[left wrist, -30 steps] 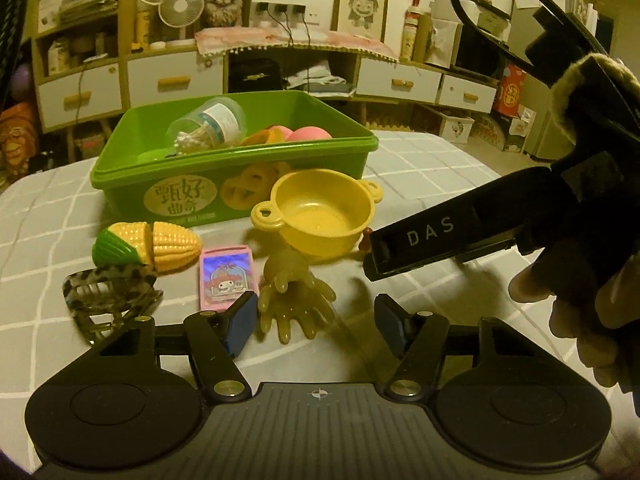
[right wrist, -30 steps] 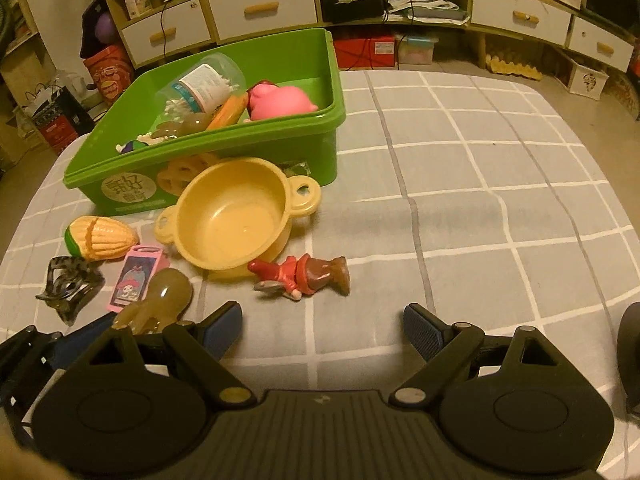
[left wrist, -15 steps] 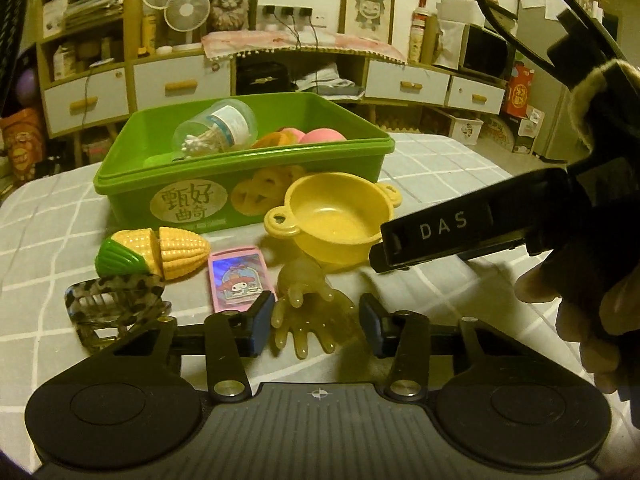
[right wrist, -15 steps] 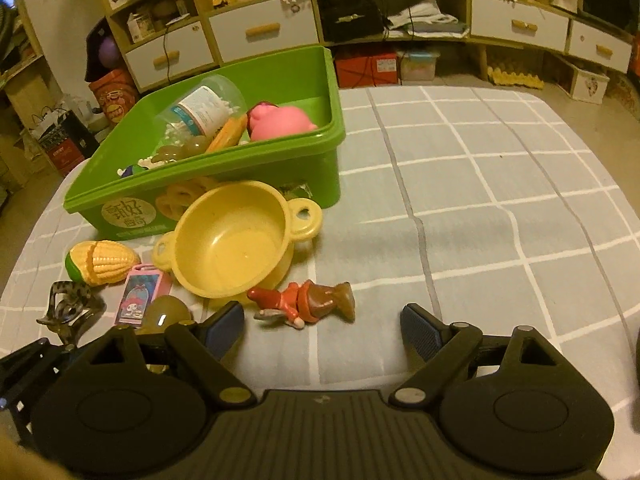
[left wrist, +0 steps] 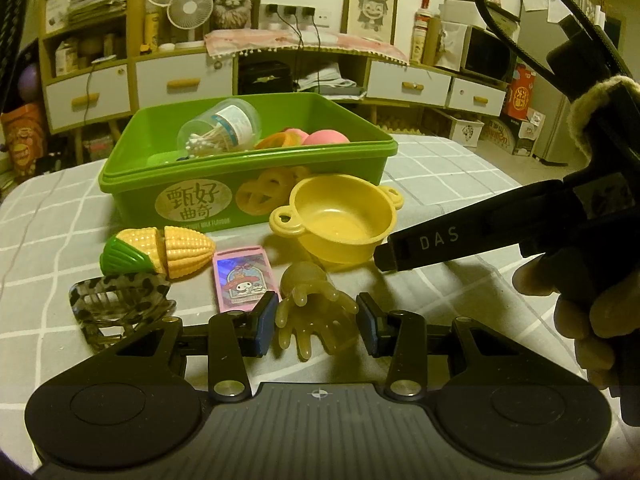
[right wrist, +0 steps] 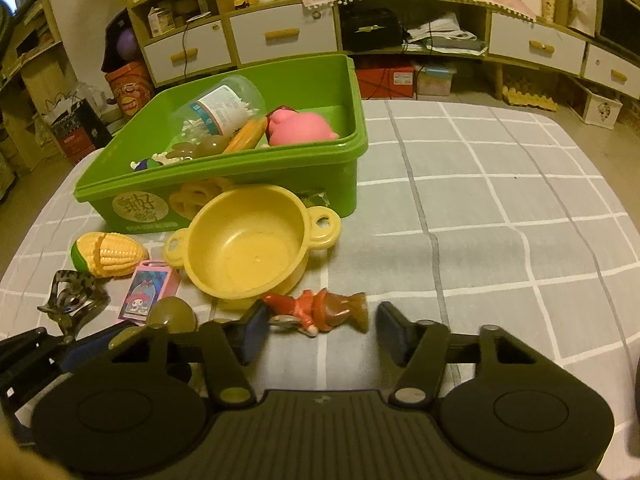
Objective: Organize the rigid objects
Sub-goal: 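Grasp the second brown rubber hand with the left tool while the right tool grasps the red-brown figurine, then carry the rubber hand with the left tool while the right tool carries the figurine over the bin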
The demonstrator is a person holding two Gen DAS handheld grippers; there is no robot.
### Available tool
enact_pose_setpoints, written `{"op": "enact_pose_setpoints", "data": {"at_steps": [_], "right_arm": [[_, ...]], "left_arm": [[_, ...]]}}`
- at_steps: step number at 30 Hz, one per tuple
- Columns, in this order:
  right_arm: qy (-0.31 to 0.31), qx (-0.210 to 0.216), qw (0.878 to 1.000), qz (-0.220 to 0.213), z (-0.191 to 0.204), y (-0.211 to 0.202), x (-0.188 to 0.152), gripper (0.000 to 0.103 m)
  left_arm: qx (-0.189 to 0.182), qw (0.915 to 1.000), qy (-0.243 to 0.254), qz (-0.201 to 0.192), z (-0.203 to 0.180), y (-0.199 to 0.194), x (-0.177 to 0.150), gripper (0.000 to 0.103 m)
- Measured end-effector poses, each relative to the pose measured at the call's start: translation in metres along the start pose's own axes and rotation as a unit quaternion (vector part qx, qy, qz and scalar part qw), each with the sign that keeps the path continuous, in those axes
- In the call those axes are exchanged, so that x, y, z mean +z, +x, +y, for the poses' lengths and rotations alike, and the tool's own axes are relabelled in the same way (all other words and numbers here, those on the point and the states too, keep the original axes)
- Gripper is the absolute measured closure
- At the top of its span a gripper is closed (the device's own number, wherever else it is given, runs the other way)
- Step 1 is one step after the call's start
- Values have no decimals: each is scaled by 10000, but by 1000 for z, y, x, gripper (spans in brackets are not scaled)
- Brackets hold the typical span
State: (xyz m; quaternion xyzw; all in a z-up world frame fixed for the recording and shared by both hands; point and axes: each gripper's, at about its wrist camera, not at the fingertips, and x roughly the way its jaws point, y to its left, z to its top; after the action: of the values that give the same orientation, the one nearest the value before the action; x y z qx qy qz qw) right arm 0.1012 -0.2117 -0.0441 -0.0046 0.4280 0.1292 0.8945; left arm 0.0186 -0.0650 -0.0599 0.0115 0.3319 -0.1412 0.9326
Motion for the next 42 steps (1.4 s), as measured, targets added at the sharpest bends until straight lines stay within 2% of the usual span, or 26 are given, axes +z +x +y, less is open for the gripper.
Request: {"op": "enact_pose_setpoints", "data": {"at_steps": [12, 24, 42], "right_arm": [[7, 23, 10000, 44, 0, -11, 4, 75], [360, 232, 9988, 235, -5, -16, 7, 75], [883, 674, 9936, 203, -12, -32, 15, 75]], "left_arm": [[-20, 9999, -72, 101, 2, -6, 10, 55], [-90, 9997, -187, 134, 6, -13, 18, 56], [-78, 9994, -294, -181, 12, -27, 34, 56]]}}
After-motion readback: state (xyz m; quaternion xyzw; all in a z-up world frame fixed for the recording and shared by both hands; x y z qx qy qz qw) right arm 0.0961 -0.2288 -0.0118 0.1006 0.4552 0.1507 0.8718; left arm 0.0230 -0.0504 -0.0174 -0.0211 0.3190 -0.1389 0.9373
